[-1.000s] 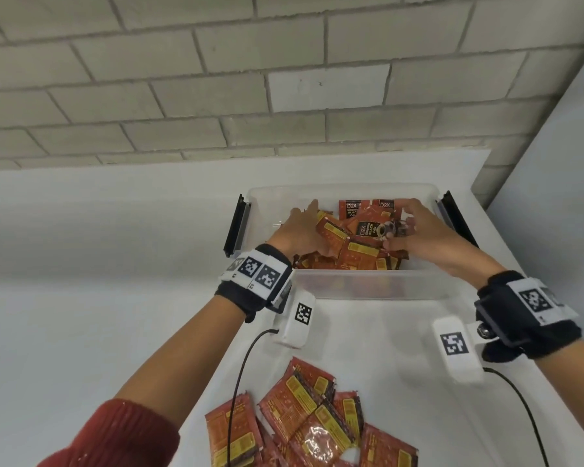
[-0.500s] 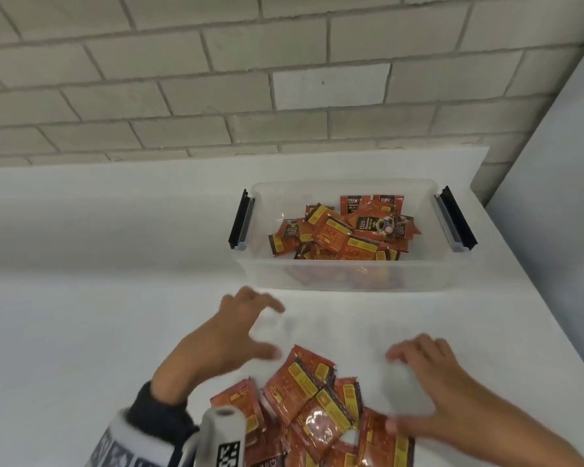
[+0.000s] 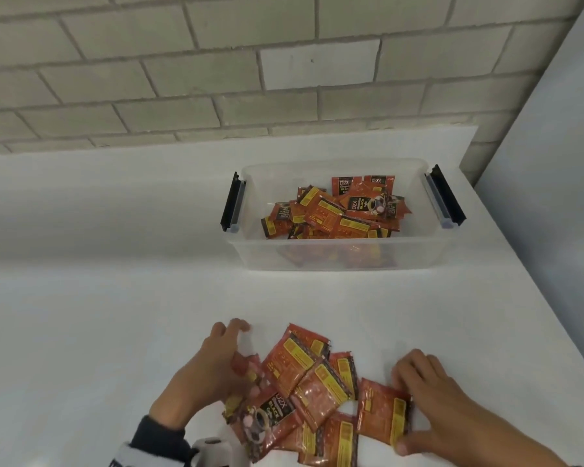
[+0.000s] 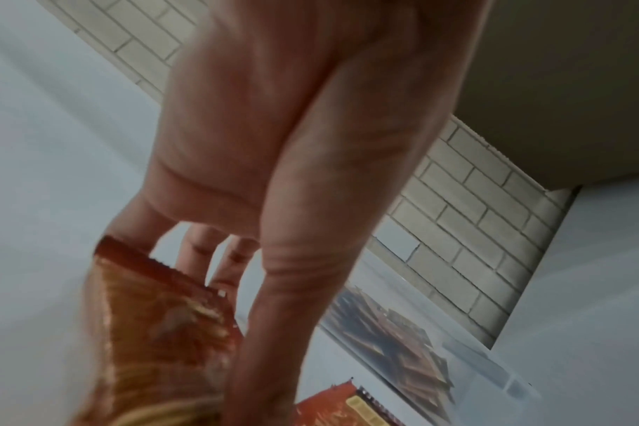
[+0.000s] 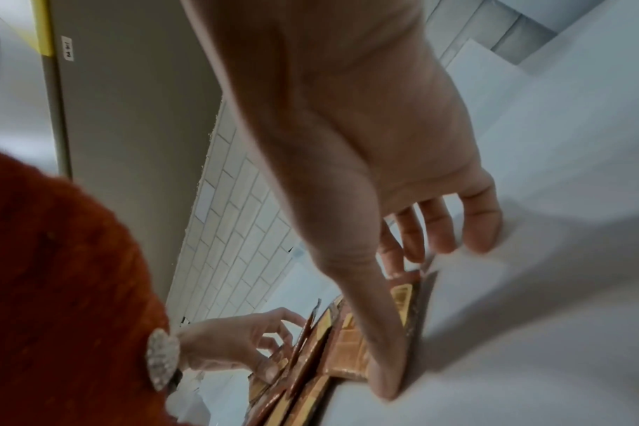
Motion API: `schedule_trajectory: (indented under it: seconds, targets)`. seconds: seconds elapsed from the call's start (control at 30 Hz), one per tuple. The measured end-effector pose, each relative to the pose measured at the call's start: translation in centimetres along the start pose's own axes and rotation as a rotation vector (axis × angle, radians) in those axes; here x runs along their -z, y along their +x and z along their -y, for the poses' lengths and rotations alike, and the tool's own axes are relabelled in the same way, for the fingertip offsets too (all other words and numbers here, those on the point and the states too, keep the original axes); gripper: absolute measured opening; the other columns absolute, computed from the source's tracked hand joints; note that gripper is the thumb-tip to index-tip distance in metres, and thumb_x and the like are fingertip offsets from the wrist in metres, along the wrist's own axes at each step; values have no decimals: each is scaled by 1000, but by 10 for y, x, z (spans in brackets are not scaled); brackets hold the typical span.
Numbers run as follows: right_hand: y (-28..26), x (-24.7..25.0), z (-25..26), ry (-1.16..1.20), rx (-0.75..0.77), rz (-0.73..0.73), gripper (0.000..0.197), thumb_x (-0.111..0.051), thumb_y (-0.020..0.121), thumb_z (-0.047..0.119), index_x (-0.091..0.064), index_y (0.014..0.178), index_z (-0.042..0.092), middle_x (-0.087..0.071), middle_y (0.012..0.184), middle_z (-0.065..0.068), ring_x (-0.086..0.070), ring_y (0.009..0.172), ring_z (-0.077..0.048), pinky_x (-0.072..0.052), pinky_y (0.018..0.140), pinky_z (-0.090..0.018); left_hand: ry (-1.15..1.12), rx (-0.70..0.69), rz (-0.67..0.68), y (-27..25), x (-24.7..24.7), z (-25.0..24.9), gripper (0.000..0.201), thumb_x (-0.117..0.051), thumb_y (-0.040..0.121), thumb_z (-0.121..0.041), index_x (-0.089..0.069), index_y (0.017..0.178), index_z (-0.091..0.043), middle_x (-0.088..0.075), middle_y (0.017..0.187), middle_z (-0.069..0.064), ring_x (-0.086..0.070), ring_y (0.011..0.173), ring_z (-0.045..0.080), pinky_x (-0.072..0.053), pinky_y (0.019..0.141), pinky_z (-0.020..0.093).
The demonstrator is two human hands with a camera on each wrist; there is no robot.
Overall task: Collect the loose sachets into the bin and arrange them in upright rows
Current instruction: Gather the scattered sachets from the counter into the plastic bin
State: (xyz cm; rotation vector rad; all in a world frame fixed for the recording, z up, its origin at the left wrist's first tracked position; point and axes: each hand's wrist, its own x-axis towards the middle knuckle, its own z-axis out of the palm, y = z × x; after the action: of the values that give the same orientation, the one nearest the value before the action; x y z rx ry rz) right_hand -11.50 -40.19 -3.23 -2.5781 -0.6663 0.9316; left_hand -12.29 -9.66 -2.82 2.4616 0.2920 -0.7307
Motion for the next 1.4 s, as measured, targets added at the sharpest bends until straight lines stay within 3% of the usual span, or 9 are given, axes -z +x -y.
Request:
schedule_trajectory:
  seconds: [0.07,0.2,0.33,0.47,0.57,0.77,0.97,1.1,1.4]
  targets:
    - [0,3,0,40,18,-10,45,-70,79,39,-25,85,36,-27,99,21,-30,95,3,-33,78,-14,-74,-13,-31,1,2,-2,72,-80,71,-13,-35,126,-25,-42,100,-8,-53,83,7,-50,53,17]
    - [-1,12,-14,280,37,-28,25,-64,87,24,-40,85,32,-54,83,9,-46,71,-1,-41,70,-18,-218,-73,-97,-1,13,-4,53,-83,70,-17,-48,110,-26,-53,104,-1,-59,86,12,-55,57,20]
    - [2,29,-13,432,114,-15,17,-60,91,20,-50,99,31,-61,86,12,-52,75,0,-42,70,-16,-394,-86,-179,-13,32,-9,41,-87,62,-25,-61,93,-23,-67,89,0,-67,76,14,-56,57,22]
    - [18,32,6,433,173,-24,8,-60,87,25,-54,87,29,-61,85,3,-49,74,-3,-41,67,-23,-436,-71,-73,-30,41,-12,44,-91,46,-44,-71,78,-22,-67,83,0,-68,77,18,-58,63,28]
    - [30,22,24,215,228,17,18,-58,89,33,-49,96,20,-45,100,8,-41,86,3,-38,73,-16,-398,-53,-2,-38,26,-9,31,-89,59,-18,-66,79,-12,-58,92,-1,-63,77,15,-53,57,20]
    - [42,4,46,-183,298,29,33,-55,86,36,-41,109,17,-20,134,6,-18,122,-13,-30,103,-31,82,-282,99,-34,-25,8,36,-82,67,-39,-47,74,-36,-32,110,-30,-27,103,-6,-31,77,6]
    - [46,7,45,7,269,83,24,-62,88,33,-40,94,25,-29,108,12,-27,101,-5,-39,77,-17,61,-255,43,-29,-35,7,35,-77,72,-45,-43,74,-36,-39,104,-28,-31,104,7,-36,93,25]
    - [49,14,36,240,225,128,32,-68,86,23,-37,79,23,-51,93,11,-47,74,-4,-35,58,-17,-58,-286,14,-24,-28,0,31,-79,72,-38,-49,76,-33,-50,100,-23,-39,101,5,-36,79,16]
    - [37,52,9,542,230,111,29,-72,84,19,-44,74,23,-67,88,14,-64,85,-8,-47,67,-26,-475,-297,103,-10,10,-34,31,-80,74,-26,-56,87,-12,-71,97,-4,-69,89,9,-57,66,25]
